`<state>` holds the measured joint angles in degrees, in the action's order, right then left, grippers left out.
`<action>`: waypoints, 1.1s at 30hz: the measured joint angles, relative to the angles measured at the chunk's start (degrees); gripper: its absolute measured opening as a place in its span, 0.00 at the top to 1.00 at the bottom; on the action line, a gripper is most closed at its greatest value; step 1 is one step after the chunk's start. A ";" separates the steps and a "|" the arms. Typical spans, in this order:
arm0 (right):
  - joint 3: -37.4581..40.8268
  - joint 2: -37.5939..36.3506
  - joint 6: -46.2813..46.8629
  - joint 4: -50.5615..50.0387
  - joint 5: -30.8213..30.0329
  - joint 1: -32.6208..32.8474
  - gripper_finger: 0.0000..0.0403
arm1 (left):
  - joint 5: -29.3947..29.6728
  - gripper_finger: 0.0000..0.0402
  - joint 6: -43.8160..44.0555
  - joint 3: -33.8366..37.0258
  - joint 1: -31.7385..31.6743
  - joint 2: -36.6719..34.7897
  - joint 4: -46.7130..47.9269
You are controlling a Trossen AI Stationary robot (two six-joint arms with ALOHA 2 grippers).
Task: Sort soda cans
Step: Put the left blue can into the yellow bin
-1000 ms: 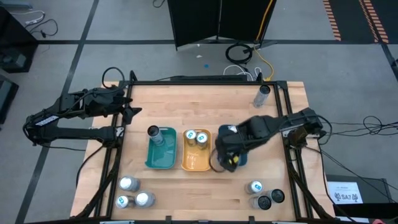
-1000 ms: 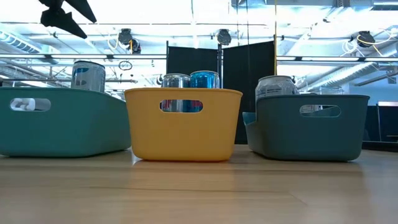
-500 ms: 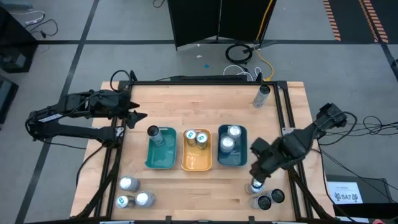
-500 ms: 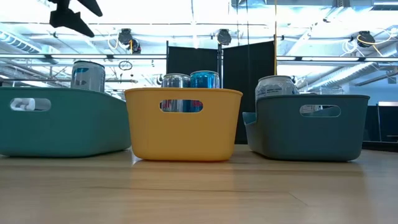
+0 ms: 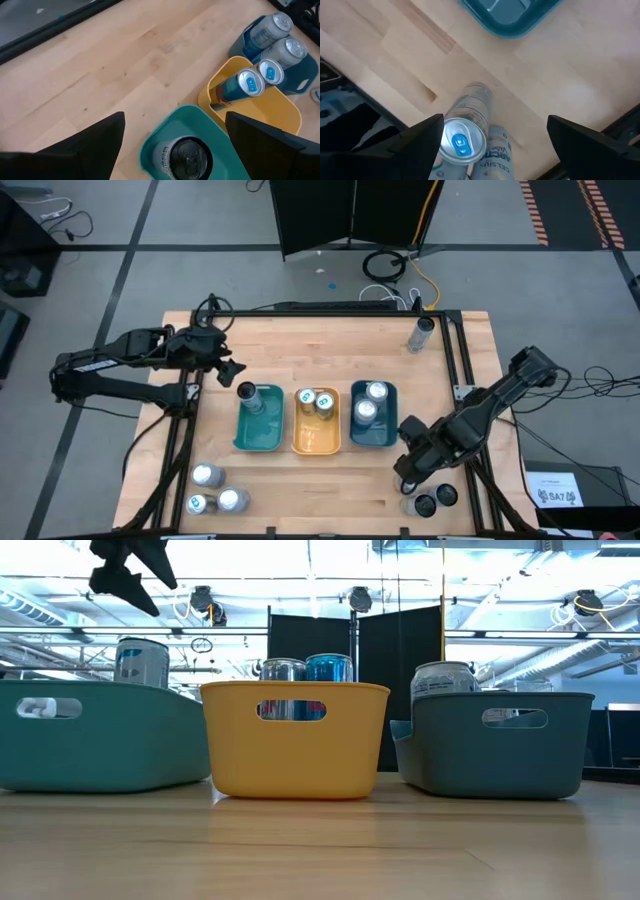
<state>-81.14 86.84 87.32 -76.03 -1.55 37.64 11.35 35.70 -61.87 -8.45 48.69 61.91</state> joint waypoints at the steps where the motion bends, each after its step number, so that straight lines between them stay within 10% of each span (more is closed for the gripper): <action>1: 0.00 0.76 0.54 0.32 -0.01 0.17 0.14 | -0.09 0.12 0.00 -0.01 0.00 -0.03 0.10; 24: 0.00 10.28 0.72 5.95 7.94 1.87 0.14 | -0.39 0.12 -3.61 -0.02 0.00 -0.59 0.52; 33: -0.04 10.28 1.12 6.08 9.39 1.87 0.39 | -0.39 0.12 -3.61 0.00 0.00 -0.59 0.50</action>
<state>-81.18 97.12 88.44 -69.95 7.84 39.51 10.96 32.10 -61.87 -8.45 48.10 62.41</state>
